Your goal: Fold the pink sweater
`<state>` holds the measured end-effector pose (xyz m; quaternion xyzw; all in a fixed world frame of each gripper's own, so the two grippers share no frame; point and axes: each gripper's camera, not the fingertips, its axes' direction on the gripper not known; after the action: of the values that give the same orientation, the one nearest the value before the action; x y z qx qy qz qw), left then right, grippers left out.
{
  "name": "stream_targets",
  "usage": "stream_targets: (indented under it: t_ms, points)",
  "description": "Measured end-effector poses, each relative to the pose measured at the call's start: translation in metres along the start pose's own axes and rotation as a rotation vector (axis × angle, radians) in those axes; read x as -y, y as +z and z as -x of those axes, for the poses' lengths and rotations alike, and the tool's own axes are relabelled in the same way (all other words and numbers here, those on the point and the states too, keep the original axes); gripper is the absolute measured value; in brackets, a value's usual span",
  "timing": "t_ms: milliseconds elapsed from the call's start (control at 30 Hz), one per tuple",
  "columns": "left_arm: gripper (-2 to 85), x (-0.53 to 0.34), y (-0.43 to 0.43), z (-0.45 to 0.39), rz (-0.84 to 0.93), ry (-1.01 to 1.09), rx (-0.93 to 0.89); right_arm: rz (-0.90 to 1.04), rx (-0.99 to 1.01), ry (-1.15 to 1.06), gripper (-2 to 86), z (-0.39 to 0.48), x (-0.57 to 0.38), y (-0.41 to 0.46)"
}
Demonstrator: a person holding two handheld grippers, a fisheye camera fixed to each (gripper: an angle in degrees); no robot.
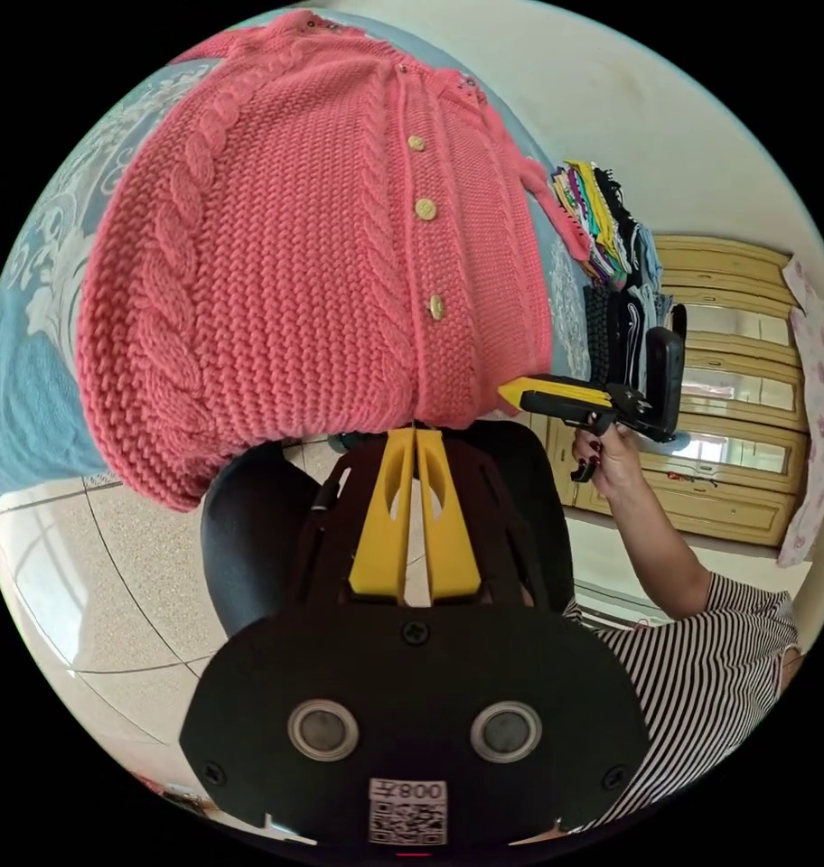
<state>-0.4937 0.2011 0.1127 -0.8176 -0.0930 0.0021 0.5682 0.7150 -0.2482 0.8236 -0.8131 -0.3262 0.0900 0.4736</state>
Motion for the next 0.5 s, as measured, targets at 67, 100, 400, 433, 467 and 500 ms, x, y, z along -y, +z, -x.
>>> stream_targets:
  t_ms: [67, 100, 400, 433, 467, 500]
  points:
    - [0.4, 0.002, -0.002, -0.013, -0.039, 0.038, -0.033, -0.039, -0.017, 0.009, 0.1, -0.005, -0.01, -0.013]
    - [0.4, 0.004, -0.001, -0.016, -0.043, 0.045, -0.028, -0.062, -0.019, 0.039, 0.1, -0.012, -0.017, -0.019]
    - [0.4, 0.015, 0.01, -0.043, -0.046, 0.104, 0.001, -0.237, 0.284, 0.207, 0.2, -0.078, -0.062, -0.061]
    - [0.5, 0.017, 0.007, -0.05, -0.071, 0.137, -0.01, -0.294, 0.317, 0.249, 0.3, -0.094, -0.071, -0.072]
    - [0.7, 0.021, 0.003, -0.058, -0.097, 0.177, -0.012, -0.326, 0.335, 0.275, 0.3, -0.104, -0.075, -0.078]
    - [0.8, 0.025, 0.002, -0.062, -0.107, 0.195, -0.009, -0.404, 0.368, 0.331, 0.5, -0.126, -0.084, -0.092]
